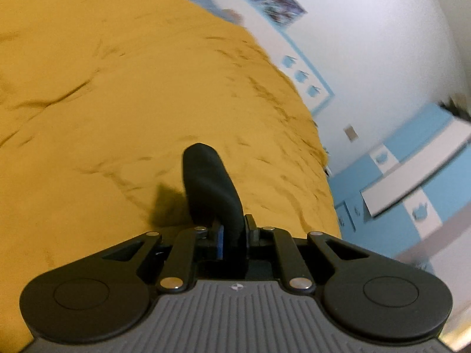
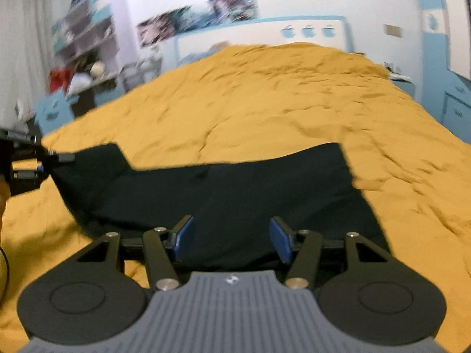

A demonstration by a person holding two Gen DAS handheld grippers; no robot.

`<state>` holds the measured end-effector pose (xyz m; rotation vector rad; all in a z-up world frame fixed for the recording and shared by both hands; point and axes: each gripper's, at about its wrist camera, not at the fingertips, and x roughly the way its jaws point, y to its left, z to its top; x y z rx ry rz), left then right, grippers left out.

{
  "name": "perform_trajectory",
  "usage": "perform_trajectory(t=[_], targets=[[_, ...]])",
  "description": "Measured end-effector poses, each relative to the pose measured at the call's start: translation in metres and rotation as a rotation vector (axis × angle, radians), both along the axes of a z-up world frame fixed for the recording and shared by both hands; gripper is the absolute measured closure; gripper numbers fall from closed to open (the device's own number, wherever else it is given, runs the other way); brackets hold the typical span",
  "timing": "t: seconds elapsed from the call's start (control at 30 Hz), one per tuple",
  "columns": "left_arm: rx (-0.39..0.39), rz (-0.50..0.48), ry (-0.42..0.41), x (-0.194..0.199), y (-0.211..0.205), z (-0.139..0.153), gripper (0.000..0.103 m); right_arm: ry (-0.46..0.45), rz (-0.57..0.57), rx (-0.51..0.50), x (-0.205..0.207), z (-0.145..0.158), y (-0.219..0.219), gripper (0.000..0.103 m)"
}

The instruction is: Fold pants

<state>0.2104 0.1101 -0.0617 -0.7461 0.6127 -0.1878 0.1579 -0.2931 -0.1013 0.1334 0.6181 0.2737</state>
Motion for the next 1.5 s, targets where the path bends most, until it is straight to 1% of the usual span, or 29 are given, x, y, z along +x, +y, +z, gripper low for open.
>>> perform_trajectory(t=[0.03, 0.2, 0.33, 0.47, 0.73, 0.83, 0.9, 0.93, 1.0, 1.07, 1.1, 1.17, 1.2, 1.23, 1.27, 1.33, 1.37, 1.4, 1.43, 1.5], targets=[[0.013, -0.02, -0.01, 0.003, -0.01, 0.006, 0.09, 0.001, -0.017, 0.022, 0.0, 0.001, -0.009, 0.05], [0.025, -0.101, -0.043, 0.023, -0.055, 0.027, 0.09, 0.002, -0.083, 0.115, -0.006, 0.004, -0.051, 0.05], [0.042, -0.15, -0.069, 0.033, -0.089, 0.041, 0.09, -0.006, -0.121, 0.111, -0.011, 0.002, -0.074, 0.05], [0.059, -0.209, -0.099, 0.034, -0.121, 0.052, 0.09, -0.009, -0.158, 0.107, -0.015, -0.004, -0.093, 0.05], [0.087, -0.322, -0.128, 0.04, -0.182, 0.061, 0.091, -0.036, -0.22, 0.113, -0.028, -0.004, -0.124, 0.05], [0.102, -0.373, -0.141, 0.04, -0.215, 0.061, 0.091, -0.034, -0.241, 0.13, -0.034, -0.006, -0.134, 0.05], [0.122, -0.421, -0.136, 0.043, -0.238, 0.054, 0.09, -0.036, -0.258, 0.152, -0.039, -0.008, -0.14, 0.05], [0.136, -0.446, -0.118, 0.045, -0.248, 0.047, 0.091, -0.036, -0.267, 0.166, -0.041, -0.009, -0.144, 0.05], [0.171, -0.495, -0.067, 0.05, -0.273, 0.028, 0.09, -0.035, -0.279, 0.188, -0.042, -0.01, -0.149, 0.05], [0.224, -0.545, -0.015, 0.054, -0.297, 0.003, 0.09, -0.031, -0.286, 0.2, -0.043, -0.011, -0.151, 0.05], [0.25, -0.565, 0.014, 0.055, -0.306, -0.007, 0.088, -0.029, -0.287, 0.2, -0.043, -0.011, -0.151, 0.05], [0.304, -0.611, 0.053, 0.053, -0.318, -0.025, 0.081, -0.026, -0.284, 0.194, -0.044, -0.01, -0.15, 0.05], [0.31, -0.628, 0.063, 0.049, -0.318, -0.027, 0.078, -0.024, -0.28, 0.191, -0.044, -0.01, -0.149, 0.05], [0.302, -0.638, 0.056, 0.045, -0.314, -0.025, 0.073, -0.023, -0.274, 0.186, -0.044, -0.009, -0.149, 0.05], [0.278, -0.647, 0.036, 0.038, -0.305, -0.02, 0.069, -0.022, -0.268, 0.183, -0.043, -0.008, -0.148, 0.05], [0.205, -0.65, 0.009, 0.031, -0.279, -0.007, 0.052, -0.015, -0.254, 0.188, -0.038, -0.006, -0.149, 0.05], [0.17, -0.626, -0.012, 0.026, -0.26, -0.001, 0.046, -0.012, -0.248, 0.195, -0.034, -0.006, -0.149, 0.049], [0.155, -0.581, -0.03, 0.022, -0.239, 0.005, 0.037, -0.01, -0.243, 0.204, -0.032, -0.005, -0.149, 0.049], [0.155, -0.535, -0.038, 0.022, -0.225, 0.009, 0.036, -0.004, -0.236, 0.22, -0.028, -0.004, -0.148, 0.049], [0.172, -0.41, -0.042, 0.019, -0.186, 0.012, 0.036, 0.016, -0.222, 0.263, -0.019, -0.002, -0.145, 0.049]])
